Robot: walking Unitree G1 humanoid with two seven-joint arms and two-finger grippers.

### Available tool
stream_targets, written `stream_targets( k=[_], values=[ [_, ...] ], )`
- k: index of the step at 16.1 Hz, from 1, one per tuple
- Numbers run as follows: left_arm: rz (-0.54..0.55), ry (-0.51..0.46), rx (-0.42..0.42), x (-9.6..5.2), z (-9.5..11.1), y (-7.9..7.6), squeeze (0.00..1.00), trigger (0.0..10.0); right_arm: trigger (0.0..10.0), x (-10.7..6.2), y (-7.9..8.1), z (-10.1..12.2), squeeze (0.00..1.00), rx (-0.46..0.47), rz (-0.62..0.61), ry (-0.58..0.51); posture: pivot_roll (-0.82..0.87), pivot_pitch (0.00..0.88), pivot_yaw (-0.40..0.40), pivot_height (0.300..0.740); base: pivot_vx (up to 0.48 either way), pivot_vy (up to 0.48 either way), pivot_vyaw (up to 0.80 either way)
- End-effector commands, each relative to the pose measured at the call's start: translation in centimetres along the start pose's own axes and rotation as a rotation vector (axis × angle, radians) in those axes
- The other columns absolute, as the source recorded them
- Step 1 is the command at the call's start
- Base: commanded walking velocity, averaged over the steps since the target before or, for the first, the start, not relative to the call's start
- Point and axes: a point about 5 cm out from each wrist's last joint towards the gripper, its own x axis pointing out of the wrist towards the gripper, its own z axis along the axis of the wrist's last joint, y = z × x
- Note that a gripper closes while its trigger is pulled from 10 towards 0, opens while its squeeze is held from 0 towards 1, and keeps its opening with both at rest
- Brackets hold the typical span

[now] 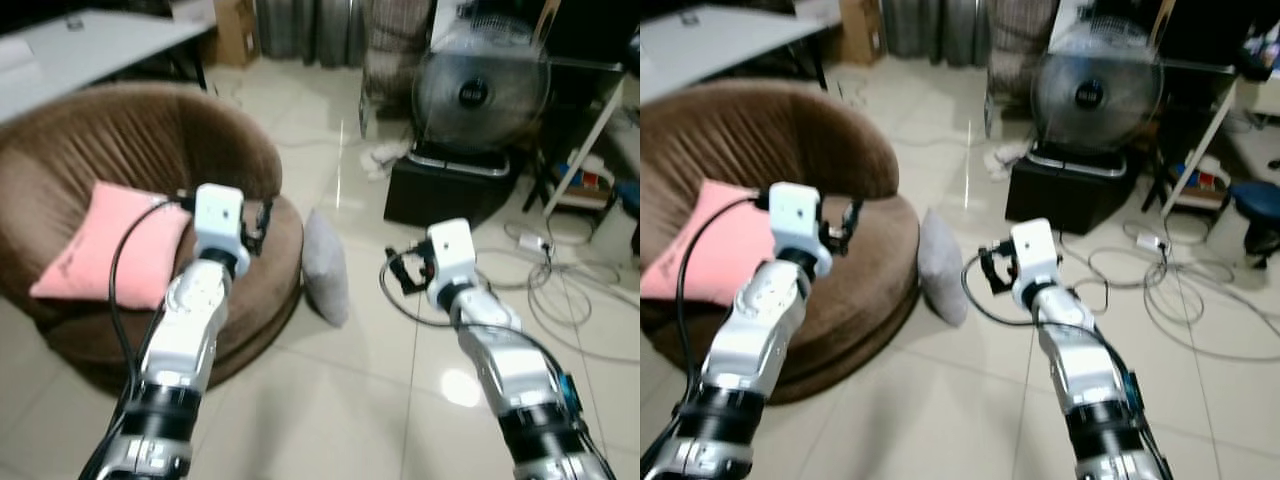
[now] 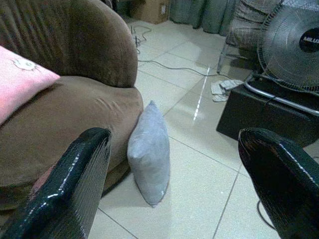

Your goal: Move the pillow to the sofa from floor

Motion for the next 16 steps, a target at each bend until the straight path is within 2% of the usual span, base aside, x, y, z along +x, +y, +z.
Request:
stream_targets(
  k=[1, 4, 5, 6, 16],
  values=[
    [0.042, -0.029, 0.021, 0.22, 0.76, 0.85, 0.0, 10.0, 10.0, 0.06, 0.36, 0.34, 0.0, 0.005, 0.007, -0.015, 0.03, 0.0, 0.037, 0.74, 0.0, 0.0, 0.0],
    [0.055, -0.033, 0.026, 0.24, 0.92, 0.92, 0.0, 10.0, 10.0, 0.16, 0.1, 0.25, 0.0, 0.013, -0.008, -0.009, 0.04, 0.0, 0.032, 0.74, 0.0, 0.0, 0.0],
    [0.056, -0.04, 0.055, 0.17, 1.01, 0.91, 0.0, 10.0, 10.0, 0.41, 0.44, 0.31, 0.0, -0.005, 0.013, -0.006, 0.04, 0.0, 0.032, 0.74, 0.0, 0.0, 0.41],
    [0.063, -0.04, 0.049, 0.2, 1.0, 0.96, 0.0, 10.0, 10.0, 0.51, 0.64, 0.42, 0.0, -0.006, 0.02, -0.008, 0.04, 0.0, 0.03, 0.74, 0.0, -0.334, 0.8],
    [0.076, -0.02, 0.051, 0.15, 0.61, 0.94, 0.0, 10.0, 10.0, 0.71, 0.27, 0.52, 0.0, -0.028, 0.026, 0.004, 0.04, 0.0, 0.011, 0.74, 0.0, -0.472, 0.8]
  ],
)
